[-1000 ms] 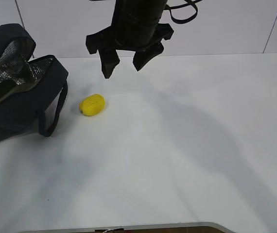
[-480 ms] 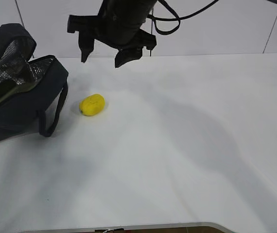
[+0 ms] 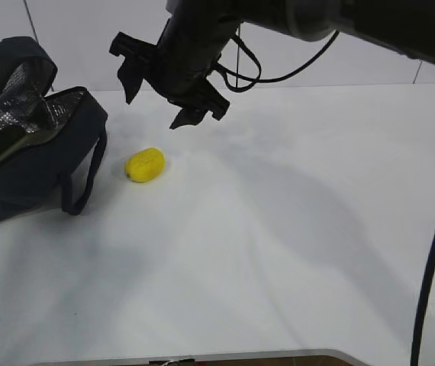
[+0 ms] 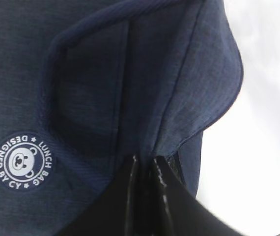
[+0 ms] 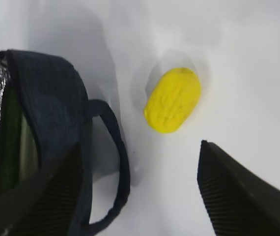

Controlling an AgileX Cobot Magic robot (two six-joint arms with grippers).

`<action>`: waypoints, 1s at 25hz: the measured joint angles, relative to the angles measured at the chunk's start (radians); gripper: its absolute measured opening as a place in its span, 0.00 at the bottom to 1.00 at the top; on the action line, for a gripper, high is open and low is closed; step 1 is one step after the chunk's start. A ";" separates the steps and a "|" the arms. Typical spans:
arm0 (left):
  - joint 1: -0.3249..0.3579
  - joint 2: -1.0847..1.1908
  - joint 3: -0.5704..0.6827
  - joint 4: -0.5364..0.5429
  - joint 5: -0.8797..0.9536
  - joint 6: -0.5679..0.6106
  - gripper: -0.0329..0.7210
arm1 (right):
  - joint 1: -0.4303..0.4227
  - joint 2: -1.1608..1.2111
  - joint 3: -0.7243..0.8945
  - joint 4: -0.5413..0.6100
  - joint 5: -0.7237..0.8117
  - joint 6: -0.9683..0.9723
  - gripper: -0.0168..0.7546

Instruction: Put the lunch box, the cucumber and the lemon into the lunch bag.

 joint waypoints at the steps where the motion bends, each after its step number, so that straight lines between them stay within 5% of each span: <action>1: 0.000 0.000 0.000 0.000 0.000 0.000 0.06 | 0.000 0.007 0.001 -0.018 -0.019 0.043 0.77; 8: 0.000 0.000 0.000 -0.002 0.000 0.003 0.06 | 0.000 0.049 0.001 -0.102 -0.066 0.268 0.77; 25: 0.000 0.000 0.000 0.000 0.000 0.019 0.06 | 0.000 0.163 0.001 -0.046 -0.166 0.317 0.77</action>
